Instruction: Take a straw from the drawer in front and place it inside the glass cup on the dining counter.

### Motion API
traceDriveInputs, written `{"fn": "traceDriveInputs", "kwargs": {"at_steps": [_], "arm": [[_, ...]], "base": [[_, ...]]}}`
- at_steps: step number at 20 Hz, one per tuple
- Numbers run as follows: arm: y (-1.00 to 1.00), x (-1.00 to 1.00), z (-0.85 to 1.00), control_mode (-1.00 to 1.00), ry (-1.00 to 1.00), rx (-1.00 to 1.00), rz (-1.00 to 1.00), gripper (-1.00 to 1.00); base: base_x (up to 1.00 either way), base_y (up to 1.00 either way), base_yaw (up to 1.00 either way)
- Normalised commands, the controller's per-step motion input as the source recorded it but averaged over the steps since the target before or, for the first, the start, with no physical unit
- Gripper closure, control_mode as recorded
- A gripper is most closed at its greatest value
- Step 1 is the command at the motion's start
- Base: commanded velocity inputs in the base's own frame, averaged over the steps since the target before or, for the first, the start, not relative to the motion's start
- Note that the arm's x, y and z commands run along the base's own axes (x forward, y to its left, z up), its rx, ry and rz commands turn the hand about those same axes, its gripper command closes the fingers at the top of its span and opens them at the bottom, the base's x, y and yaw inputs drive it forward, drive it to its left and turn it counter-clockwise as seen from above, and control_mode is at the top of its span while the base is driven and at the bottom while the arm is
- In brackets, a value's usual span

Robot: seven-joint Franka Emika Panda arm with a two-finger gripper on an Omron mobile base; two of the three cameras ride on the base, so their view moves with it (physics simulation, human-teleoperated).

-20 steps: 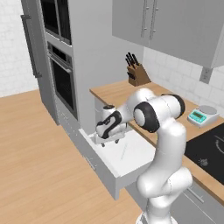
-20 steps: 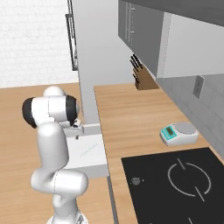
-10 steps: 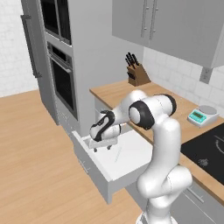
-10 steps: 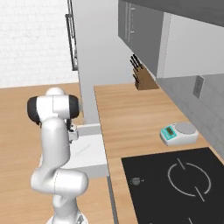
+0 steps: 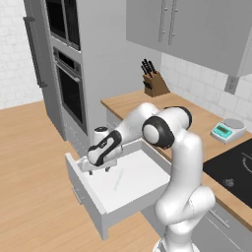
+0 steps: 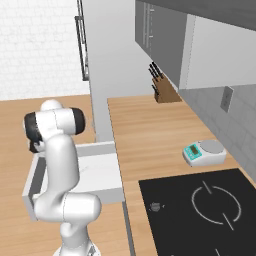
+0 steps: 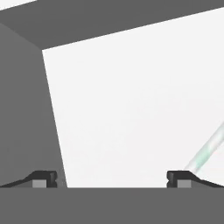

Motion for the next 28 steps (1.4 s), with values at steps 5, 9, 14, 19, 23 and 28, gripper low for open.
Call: {"fn": "traceDriveInputs", "kwargs": {"at_steps": [5,9,14,19,23,28], "arm": [[-0.67,-0.07,0.52,-1.00,-0.02,-0.04,-0.17,-1.00],[-0.87,0.00,0.01,-1.00,0.00,-0.01,-0.15,-1.00],[-0.40,0.17,-0.05,-1.00,0.00,0.00,-0.12,-1.00],[-0.08,0.43,-0.27,-1.00,0.03,0.00,-0.15,-1.00],[0.00,0.40,-0.44,-1.00,0.04,-0.03,-0.16,-1.00],[0.00,0.11,-0.55,-1.00,0.04,-0.07,-0.15,-1.00]], "base": [[0.00,0.00,0.00],[0.00,0.00,0.00],[0.00,0.00,0.00],[0.00,0.00,0.00],[0.00,0.00,0.00],[0.00,0.00,0.00]]}}
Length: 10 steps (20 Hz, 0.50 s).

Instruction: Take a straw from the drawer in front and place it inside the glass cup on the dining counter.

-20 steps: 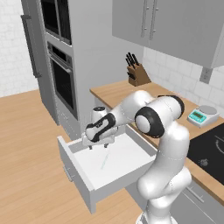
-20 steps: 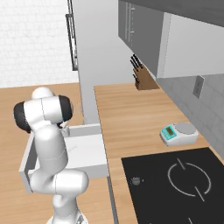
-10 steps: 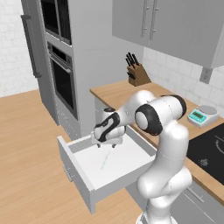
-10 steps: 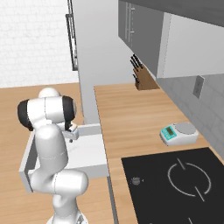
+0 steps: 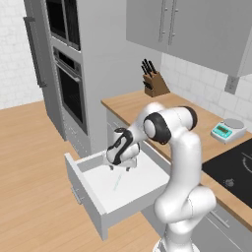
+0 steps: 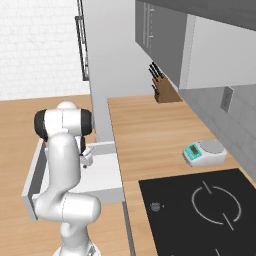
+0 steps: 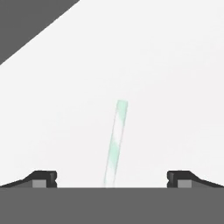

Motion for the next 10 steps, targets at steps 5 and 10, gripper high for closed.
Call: {"fn": "traceDriveInputs", "kwargs": {"at_steps": [5,10], "arm": [[0.00,0.16,-0.43,-1.00,0.04,-0.06,-0.14,-1.00],[0.00,0.27,-0.34,-1.00,0.03,-0.01,-0.10,-1.00]], "base": [[0.00,0.00,0.00],[0.00,0.00,0.00]]}}
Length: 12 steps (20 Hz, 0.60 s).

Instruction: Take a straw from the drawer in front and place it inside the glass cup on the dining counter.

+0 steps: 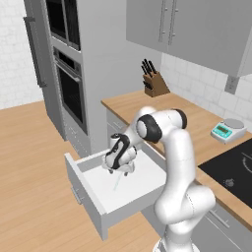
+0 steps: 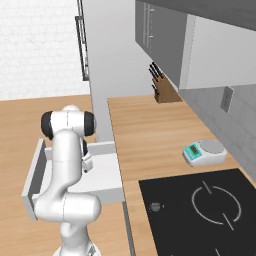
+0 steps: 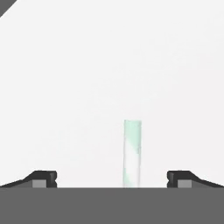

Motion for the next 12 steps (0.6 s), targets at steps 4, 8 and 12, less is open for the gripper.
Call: {"fn": "traceDriveInputs", "kwargs": {"at_steps": [4,8,12], "arm": [[0.00,0.07,-0.42,-1.00,0.03,0.00,-0.06,-1.00],[0.00,0.00,-0.47,-1.00,0.00,0.00,-0.03,-1.00],[-0.01,-0.30,-0.47,-1.00,0.00,0.00,-0.01,-1.00]], "base": [[0.00,0.00,0.00],[0.00,0.00,0.00],[0.00,0.00,0.00]]}}
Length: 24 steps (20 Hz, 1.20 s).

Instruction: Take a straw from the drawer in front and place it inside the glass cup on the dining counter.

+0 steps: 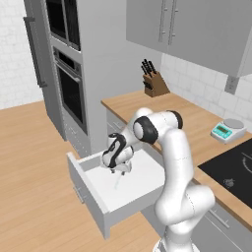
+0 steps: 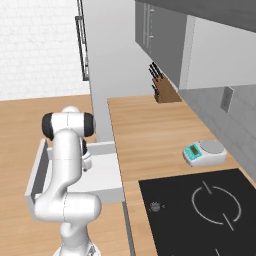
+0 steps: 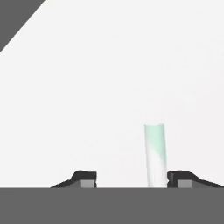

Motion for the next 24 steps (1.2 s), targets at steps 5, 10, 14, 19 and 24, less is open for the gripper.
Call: {"fn": "traceDriveInputs", "kwargs": {"at_steps": [5,10,14,19,24], "arm": [[-0.09,-0.70,-0.48,-1.00,0.00,0.00,0.00,-1.00],[-0.18,-0.50,-0.63,-1.00,0.00,0.00,0.00,-1.00],[0.04,0.00,-0.69,-1.00,0.00,-0.01,0.00,-1.00],[0.03,-0.15,-0.72,-1.00,-0.01,-0.02,0.00,1.00],[0.00,-0.31,-0.74,-1.00,0.00,0.00,0.00,1.00]], "base": [[0.00,0.00,0.00],[0.00,0.00,0.00],[0.00,0.00,0.00],[0.00,0.00,0.00],[0.00,0.00,0.00]]}}
